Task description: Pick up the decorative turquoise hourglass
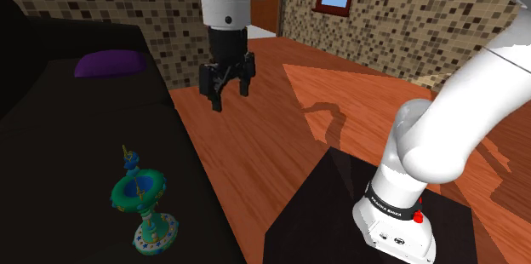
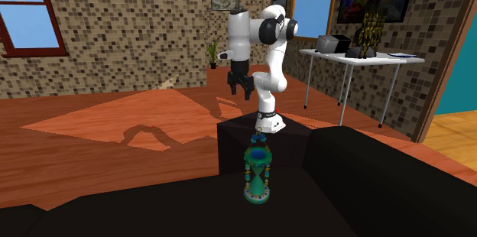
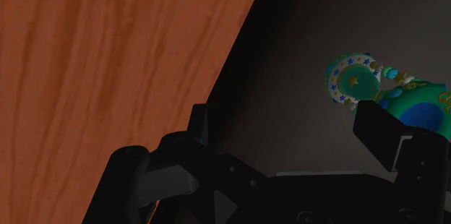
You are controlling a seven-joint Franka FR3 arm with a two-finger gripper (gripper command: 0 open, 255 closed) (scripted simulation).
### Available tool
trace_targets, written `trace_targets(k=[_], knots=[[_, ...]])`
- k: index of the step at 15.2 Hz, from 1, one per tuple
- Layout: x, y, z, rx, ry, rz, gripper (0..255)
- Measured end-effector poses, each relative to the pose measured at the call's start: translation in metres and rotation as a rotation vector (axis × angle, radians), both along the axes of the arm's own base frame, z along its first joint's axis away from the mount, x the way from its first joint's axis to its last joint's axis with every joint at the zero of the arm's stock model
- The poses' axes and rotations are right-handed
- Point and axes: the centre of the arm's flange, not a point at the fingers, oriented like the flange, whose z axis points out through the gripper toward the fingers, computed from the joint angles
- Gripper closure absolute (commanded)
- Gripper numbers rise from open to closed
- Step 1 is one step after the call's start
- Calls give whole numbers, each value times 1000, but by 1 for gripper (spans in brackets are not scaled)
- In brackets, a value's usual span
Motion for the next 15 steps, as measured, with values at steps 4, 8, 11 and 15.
trace_targets(k=[4,8,11,15], knots=[[13,48,-10,4,0,21,0],[26,99,-21,8,1,42,0],[36,137,-28,11,1,57,0],[49,185,-37,16,1,78,0]])
